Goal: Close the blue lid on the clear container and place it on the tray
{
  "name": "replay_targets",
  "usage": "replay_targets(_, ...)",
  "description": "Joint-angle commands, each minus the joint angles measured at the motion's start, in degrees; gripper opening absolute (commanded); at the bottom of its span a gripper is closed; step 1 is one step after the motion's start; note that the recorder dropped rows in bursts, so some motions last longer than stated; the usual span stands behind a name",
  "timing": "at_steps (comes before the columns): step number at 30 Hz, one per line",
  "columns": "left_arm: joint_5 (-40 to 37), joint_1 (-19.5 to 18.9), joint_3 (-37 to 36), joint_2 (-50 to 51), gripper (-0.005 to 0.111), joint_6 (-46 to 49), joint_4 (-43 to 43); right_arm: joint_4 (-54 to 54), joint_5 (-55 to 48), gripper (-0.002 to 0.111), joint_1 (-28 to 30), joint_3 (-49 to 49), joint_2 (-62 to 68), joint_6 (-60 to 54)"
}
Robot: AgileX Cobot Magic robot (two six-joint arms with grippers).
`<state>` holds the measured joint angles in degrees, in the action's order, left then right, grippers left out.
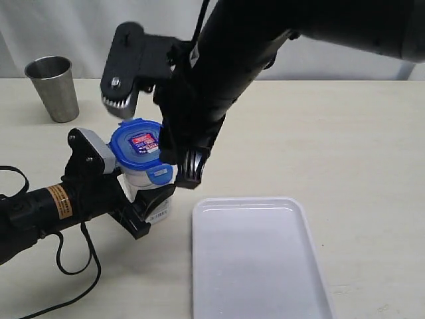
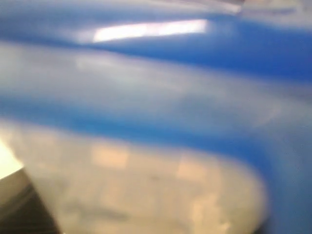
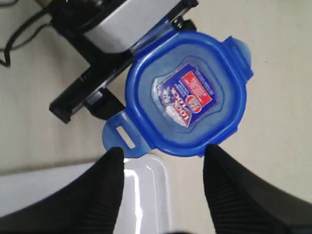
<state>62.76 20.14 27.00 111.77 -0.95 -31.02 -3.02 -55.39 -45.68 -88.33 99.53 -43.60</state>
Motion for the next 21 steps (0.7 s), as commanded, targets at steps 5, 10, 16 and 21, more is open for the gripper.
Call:
replay_targets(5,0.08,0.45,0.15,-0.23,0.0,0.95,-0.16,22.99,10.27,0.047,-9.17,8.49,-0.37,7.24)
replay_targets(10,0.1,0.45,0.15,-0.23,0.0,0.95,-0.28,23.99,14.15,0.047,-9.17,11.65,-0.37,7.24)
replay_targets(16,0.1,0.45,0.15,-0.23,0.0,0.95,-0.39,25.27,19.52,0.047,-9.17,14.78,0.46,7.24)
replay_targets(21,0.31,0.45,0.15,-0.23,0.0,0.95,-0.39,26.16,19.48,0.046,-9.17,14.78,2.83,7.11)
